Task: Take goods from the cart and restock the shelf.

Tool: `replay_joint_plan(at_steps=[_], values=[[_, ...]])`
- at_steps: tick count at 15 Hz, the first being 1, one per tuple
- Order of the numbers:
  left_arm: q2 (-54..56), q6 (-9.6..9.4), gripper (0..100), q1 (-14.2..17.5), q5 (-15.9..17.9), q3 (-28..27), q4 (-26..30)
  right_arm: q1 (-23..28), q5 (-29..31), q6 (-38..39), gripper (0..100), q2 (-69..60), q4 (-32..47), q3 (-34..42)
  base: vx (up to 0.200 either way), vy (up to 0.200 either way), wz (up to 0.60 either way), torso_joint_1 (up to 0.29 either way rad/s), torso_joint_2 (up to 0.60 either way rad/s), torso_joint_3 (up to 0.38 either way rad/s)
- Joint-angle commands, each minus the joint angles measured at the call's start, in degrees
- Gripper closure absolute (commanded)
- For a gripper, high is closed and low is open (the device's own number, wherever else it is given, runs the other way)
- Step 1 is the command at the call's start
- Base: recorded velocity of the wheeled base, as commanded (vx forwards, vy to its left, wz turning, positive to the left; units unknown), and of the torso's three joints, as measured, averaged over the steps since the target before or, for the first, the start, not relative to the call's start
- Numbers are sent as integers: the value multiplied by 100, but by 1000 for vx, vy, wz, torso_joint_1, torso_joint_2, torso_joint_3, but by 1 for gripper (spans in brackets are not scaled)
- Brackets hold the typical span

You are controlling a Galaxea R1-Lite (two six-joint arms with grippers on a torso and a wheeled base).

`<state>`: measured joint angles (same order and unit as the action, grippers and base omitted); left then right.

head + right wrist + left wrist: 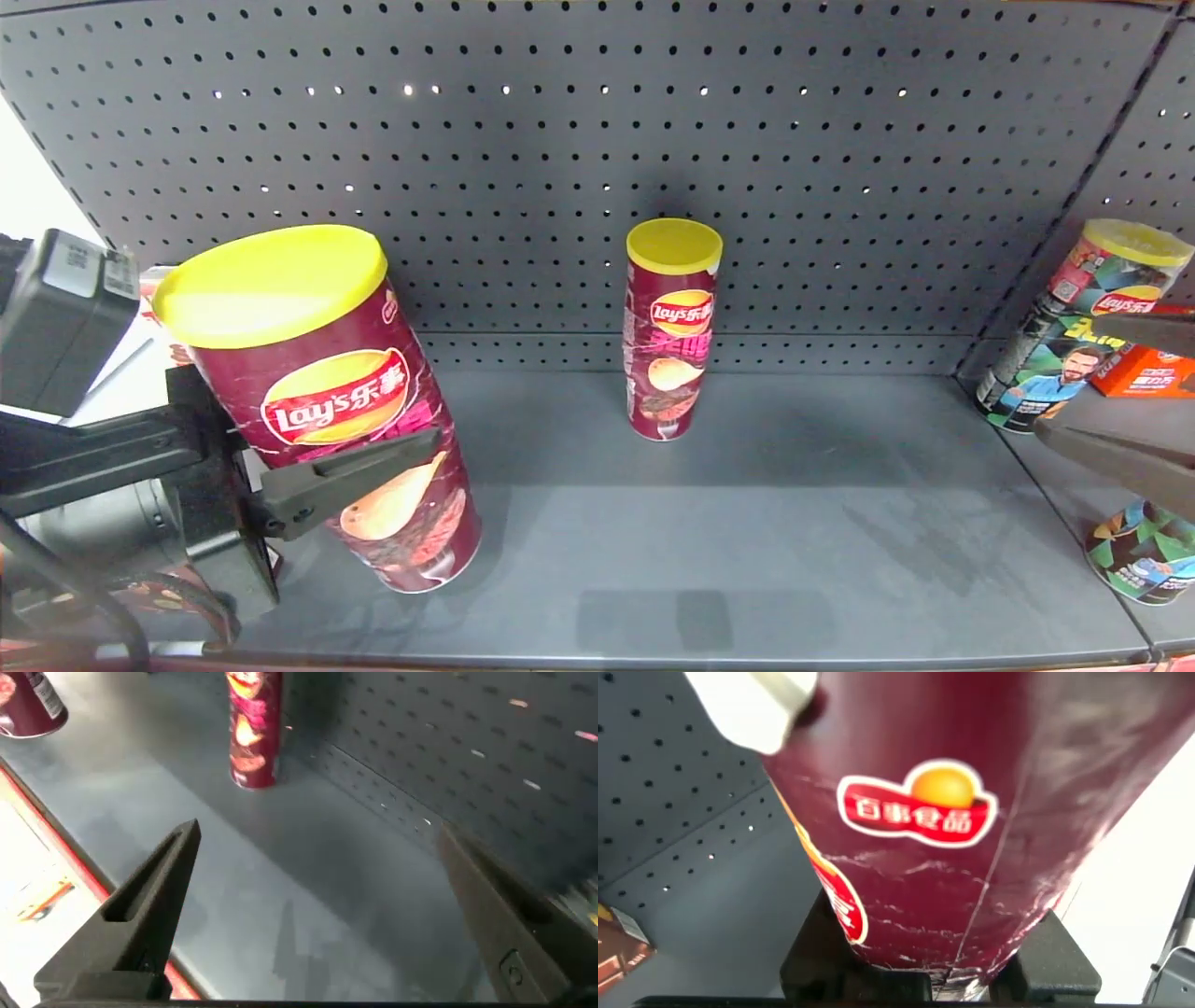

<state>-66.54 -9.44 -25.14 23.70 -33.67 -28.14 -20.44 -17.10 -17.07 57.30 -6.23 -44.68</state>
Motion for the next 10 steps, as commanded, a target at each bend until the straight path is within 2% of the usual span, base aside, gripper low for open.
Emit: replay_joint_plan(at_steps=[1,10], values=[[53,3,100,0,-58,-17,-8,-258,5,10,0,862,-212,-226,0,0,0,0,0,0],[44,29,100,-9,-85,-52,-52,-276,-39,186,0,2435,-511,-1096,0,0,0,0,0,0]])
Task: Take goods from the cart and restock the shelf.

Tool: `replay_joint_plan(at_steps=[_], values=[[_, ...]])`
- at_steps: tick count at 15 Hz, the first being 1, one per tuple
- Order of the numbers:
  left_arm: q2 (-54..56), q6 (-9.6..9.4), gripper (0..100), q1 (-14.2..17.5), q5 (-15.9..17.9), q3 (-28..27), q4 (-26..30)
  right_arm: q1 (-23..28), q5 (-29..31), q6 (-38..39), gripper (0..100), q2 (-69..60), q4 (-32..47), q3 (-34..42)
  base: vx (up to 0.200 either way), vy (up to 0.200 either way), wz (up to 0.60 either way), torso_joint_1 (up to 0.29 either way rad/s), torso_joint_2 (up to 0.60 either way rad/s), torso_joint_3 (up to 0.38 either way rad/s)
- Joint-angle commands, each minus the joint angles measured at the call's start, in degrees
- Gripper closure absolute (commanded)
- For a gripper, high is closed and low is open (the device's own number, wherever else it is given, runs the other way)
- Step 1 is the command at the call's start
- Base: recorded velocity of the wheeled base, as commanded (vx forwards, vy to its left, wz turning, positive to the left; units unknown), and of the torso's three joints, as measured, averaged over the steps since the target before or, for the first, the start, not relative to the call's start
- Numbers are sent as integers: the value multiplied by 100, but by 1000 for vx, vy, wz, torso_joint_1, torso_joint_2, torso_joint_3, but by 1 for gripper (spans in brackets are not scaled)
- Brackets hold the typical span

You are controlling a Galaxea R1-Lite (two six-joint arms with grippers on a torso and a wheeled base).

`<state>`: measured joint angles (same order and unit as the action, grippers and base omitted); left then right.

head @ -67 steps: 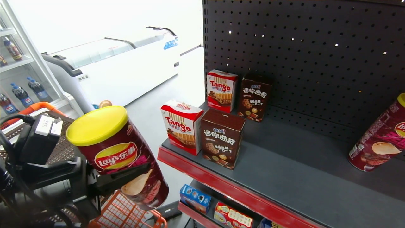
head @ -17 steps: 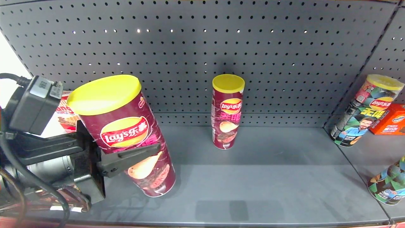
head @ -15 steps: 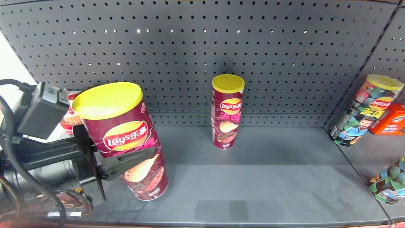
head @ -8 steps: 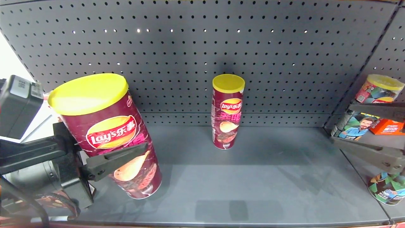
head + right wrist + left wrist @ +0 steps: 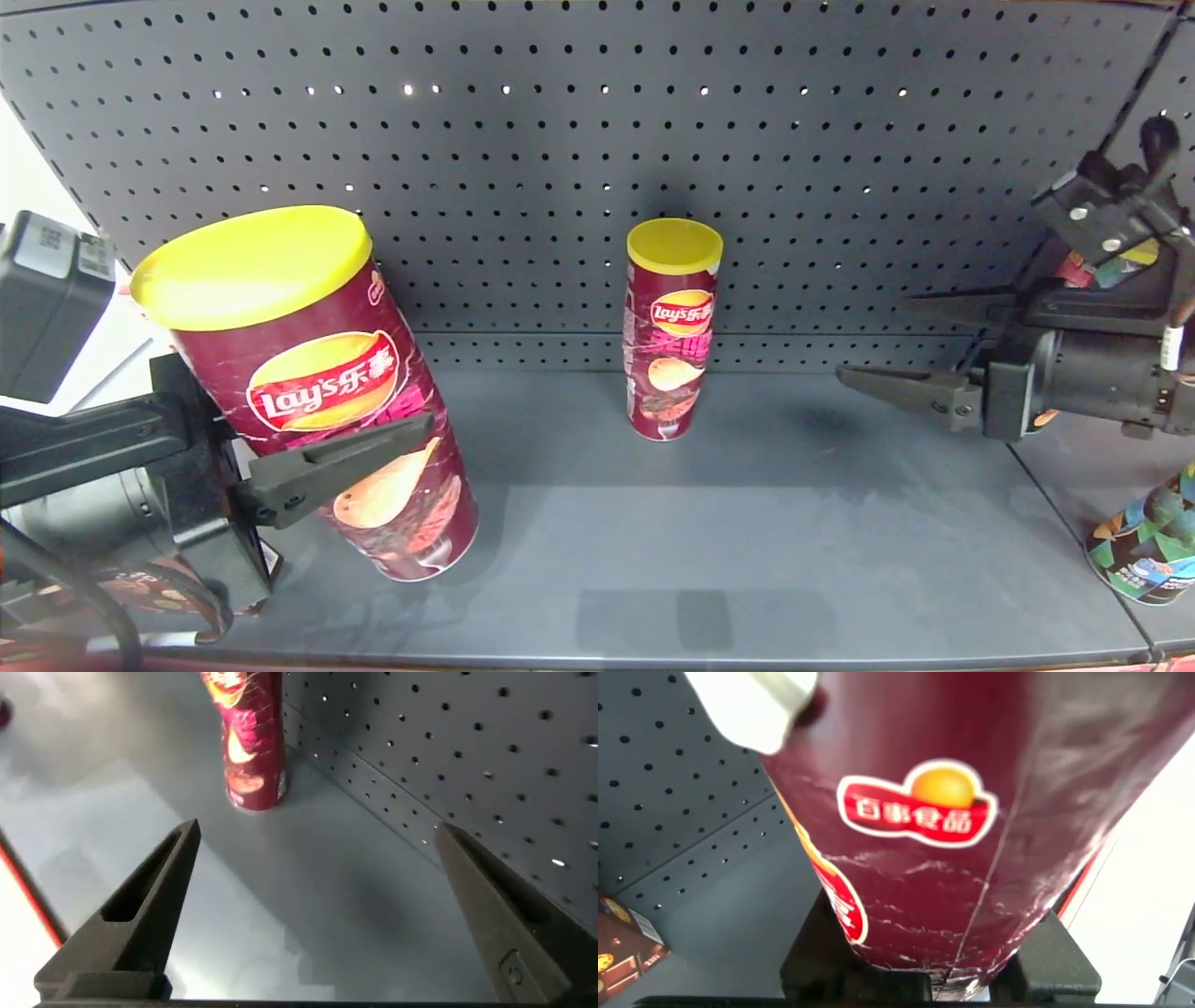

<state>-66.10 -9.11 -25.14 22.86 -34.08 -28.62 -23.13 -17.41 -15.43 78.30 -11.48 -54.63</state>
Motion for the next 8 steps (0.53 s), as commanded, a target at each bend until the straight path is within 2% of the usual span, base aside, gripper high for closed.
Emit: replay_joint_plan(at_steps=[1,2,4,5,6,8], values=[[-8,-3,100,0,-1,-10,-12,-17,-35,111,0,634,-399,-162,0,0,0,0,0,0],[-8,-3,100,0,-1,-10,-3,-25,-114,128,0,871,-768,-171,0,0,0,0,0,0],[-8,-3,100,0,-1,-10,-12,27,-755,111,0,1161,-1260,-162,0,0,0,0,0,0],[0,5,100,0,-1,7,-12,71,-1379,102,0,1504,-1699,-215,0,0,0,0,0,0],[0,5,100,0,-1,16,-12,54,-1696,111,0,1689,-1954,-277,0,0,0,0,0,0],[-8,5,100,0,-1,25,-12,89,-2645,111,0,1952,-2200,-391,0,0,0,0,0,0]])
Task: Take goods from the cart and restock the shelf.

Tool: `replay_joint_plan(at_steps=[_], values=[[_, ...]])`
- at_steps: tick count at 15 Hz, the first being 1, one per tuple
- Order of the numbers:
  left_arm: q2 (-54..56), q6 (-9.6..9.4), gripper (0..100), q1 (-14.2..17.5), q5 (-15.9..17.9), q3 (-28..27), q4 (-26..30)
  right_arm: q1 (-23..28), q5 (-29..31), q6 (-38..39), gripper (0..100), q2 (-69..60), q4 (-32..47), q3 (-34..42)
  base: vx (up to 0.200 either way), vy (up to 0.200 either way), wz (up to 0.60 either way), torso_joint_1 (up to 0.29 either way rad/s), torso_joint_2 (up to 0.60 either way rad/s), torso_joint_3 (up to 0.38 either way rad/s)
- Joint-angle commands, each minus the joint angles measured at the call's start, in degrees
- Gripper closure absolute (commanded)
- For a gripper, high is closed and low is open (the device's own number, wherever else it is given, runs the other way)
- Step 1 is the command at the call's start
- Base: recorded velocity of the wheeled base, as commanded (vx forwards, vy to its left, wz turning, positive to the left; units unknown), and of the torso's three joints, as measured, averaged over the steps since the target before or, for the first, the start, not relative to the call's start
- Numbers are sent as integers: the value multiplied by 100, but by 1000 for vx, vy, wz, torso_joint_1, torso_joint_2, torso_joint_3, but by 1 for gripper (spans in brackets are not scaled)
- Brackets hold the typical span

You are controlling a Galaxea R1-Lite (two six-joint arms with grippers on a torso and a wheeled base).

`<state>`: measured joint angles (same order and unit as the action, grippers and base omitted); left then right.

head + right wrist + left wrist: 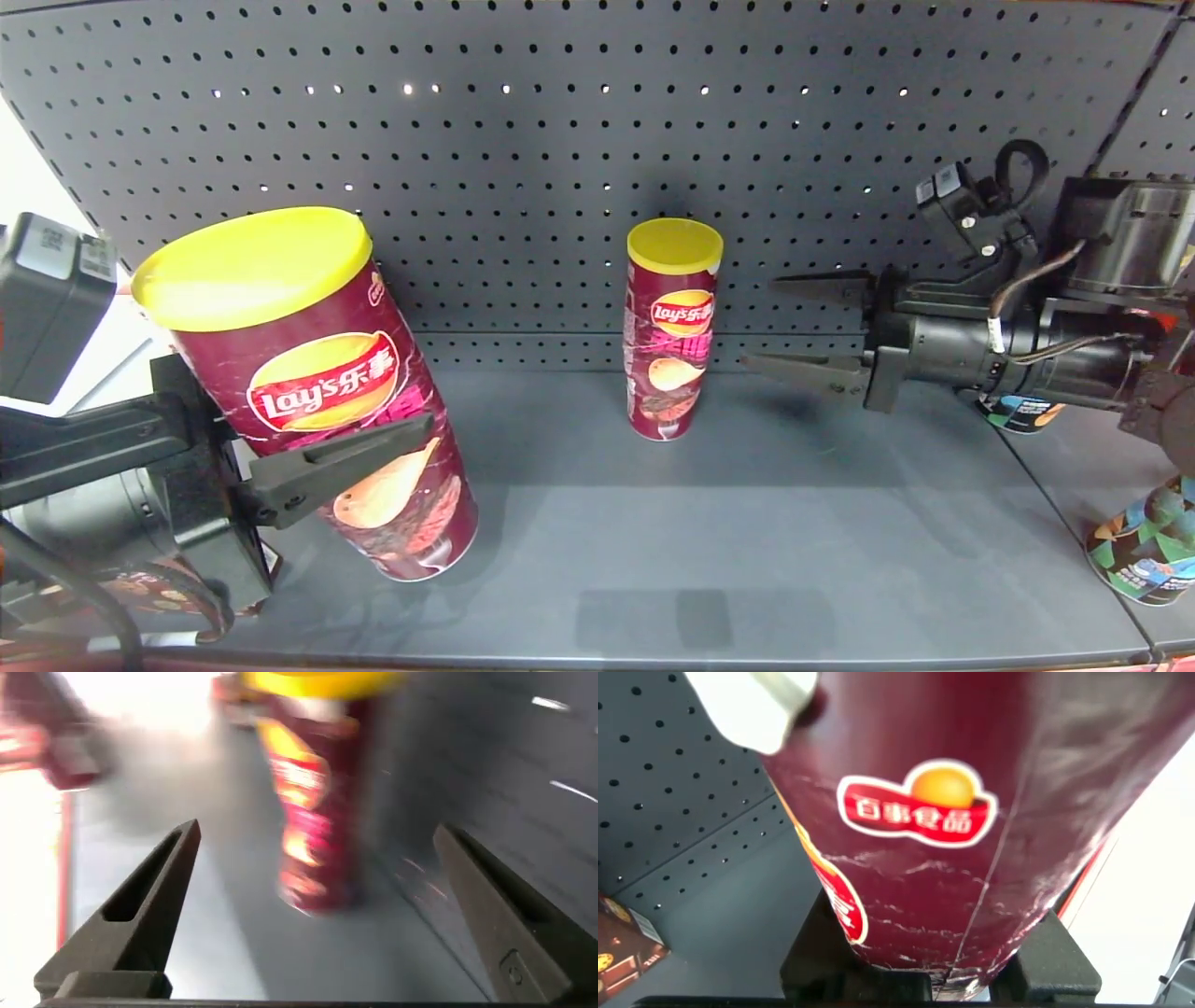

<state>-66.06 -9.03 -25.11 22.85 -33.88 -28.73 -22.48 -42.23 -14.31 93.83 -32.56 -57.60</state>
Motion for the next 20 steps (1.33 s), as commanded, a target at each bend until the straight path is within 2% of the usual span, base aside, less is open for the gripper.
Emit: replay_joint_plan(at_steps=[1,12,16,20], values=[[-12,-2,100,-2,1,4,-1,24,-427,-1,0,496,-163,-137,0,0,0,0,0,0],[-12,33,100,24,27,74,-1,-108,-541,-1,0,1656,-260,-1254,0,0,0,0,0,0],[-12,130,100,24,18,92,-1,-195,-541,-10,0,1884,-383,-1271,0,0,0,0,0,0],[93,130,100,33,18,329,-9,-204,-541,-10,0,2122,-462,-1385,0,0,0,0,0,0]])
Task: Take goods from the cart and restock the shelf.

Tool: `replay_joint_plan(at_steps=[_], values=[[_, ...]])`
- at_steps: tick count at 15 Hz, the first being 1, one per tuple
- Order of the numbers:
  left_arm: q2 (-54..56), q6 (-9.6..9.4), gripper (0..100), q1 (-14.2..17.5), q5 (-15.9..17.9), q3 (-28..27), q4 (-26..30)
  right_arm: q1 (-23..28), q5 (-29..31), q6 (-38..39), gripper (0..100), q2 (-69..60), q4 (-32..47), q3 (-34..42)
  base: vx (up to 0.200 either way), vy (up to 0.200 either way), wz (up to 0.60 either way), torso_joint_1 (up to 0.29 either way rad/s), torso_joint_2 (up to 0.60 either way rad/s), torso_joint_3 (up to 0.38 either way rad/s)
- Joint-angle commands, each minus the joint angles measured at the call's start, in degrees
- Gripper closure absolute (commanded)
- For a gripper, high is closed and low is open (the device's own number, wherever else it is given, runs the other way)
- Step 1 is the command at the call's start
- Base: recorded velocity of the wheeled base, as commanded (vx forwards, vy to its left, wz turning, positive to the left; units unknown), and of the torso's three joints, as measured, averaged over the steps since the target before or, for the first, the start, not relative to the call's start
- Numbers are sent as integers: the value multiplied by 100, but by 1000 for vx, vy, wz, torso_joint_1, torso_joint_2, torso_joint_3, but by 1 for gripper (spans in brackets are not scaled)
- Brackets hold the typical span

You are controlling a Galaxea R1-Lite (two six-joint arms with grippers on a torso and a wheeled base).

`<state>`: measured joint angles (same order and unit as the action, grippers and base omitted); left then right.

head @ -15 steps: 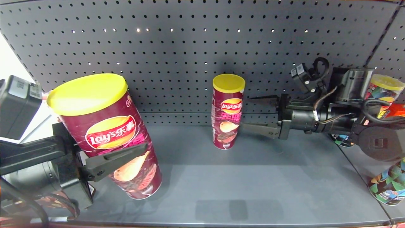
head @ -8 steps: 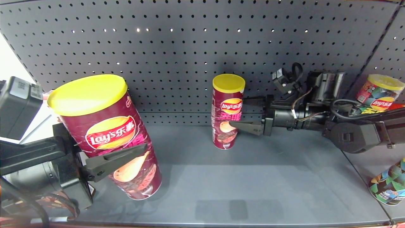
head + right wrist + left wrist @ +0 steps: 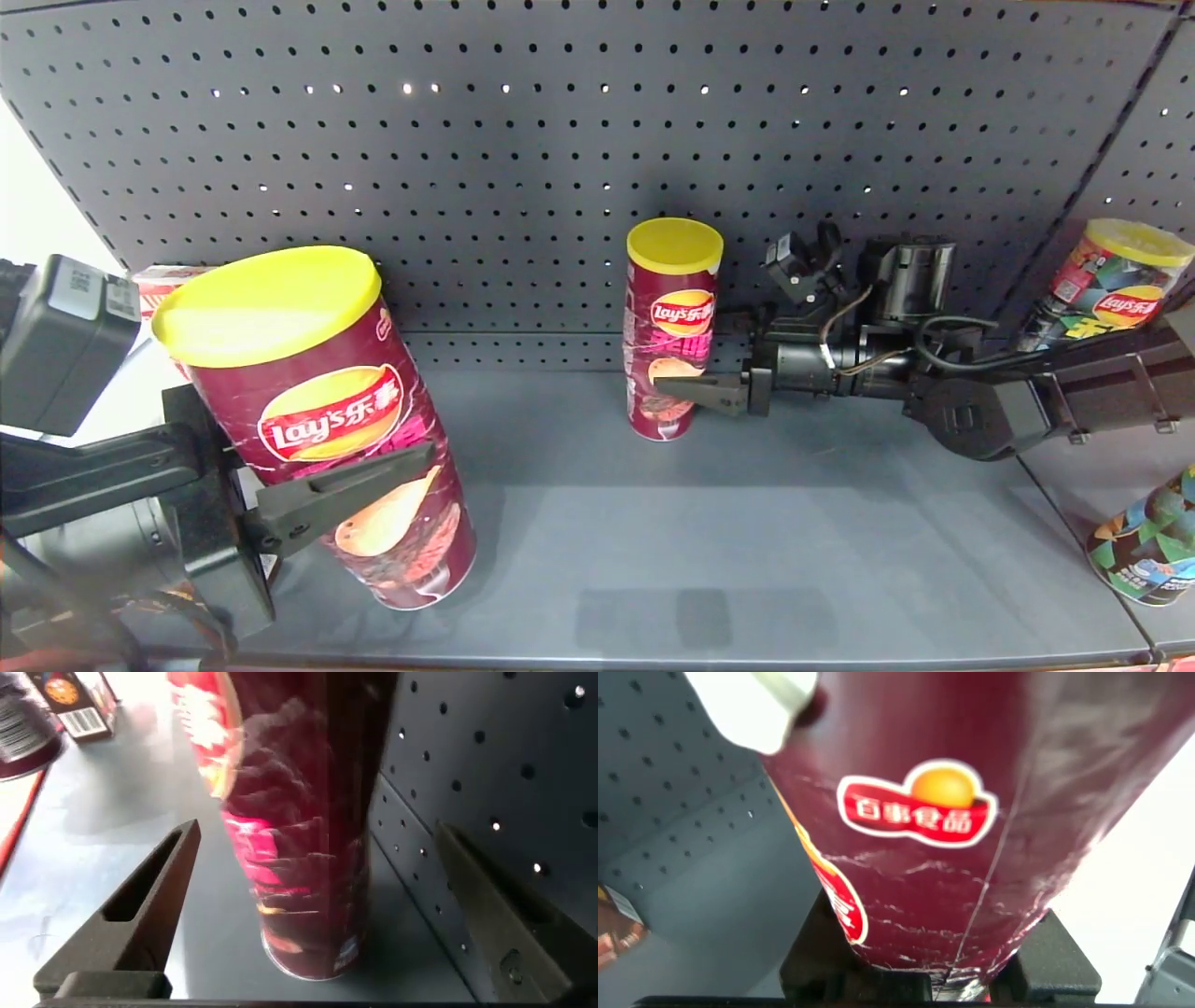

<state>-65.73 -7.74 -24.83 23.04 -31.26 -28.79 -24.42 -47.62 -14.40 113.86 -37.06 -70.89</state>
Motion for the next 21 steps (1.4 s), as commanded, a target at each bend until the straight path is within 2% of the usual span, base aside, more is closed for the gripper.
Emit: replay_joint_plan(at_steps=[1,9,10,17,19,20,21], values=[[69,1,100,5,-1,76,-3,-10,-2,-2,0,180,-12,-118,0,0,0,0,0,0],[60,1,100,5,-1,6,-3,-98,-11,-2,0,673,-12,-637,0,0,0,0,0,0],[60,1,100,5,-1,6,-3,-107,-55,-10,100,725,-29,-698,0,0,0,0,0,0],[60,1,100,5,8,14,-3,-230,16,7,100,400,-29,-505,0,0,0,0,0,0],[60,1,100,5,8,14,-3,-353,112,25,100,163,-47,-268,0,0,0,0,0,0],[60,1,100,5,16,-12,-3,-485,437,42,100,-127,-56,40,0,0,0,0,0,0],[60,1,100,5,16,-12,-12,-582,499,148,100,-329,-56,216,0,0,0,0,0,0]])
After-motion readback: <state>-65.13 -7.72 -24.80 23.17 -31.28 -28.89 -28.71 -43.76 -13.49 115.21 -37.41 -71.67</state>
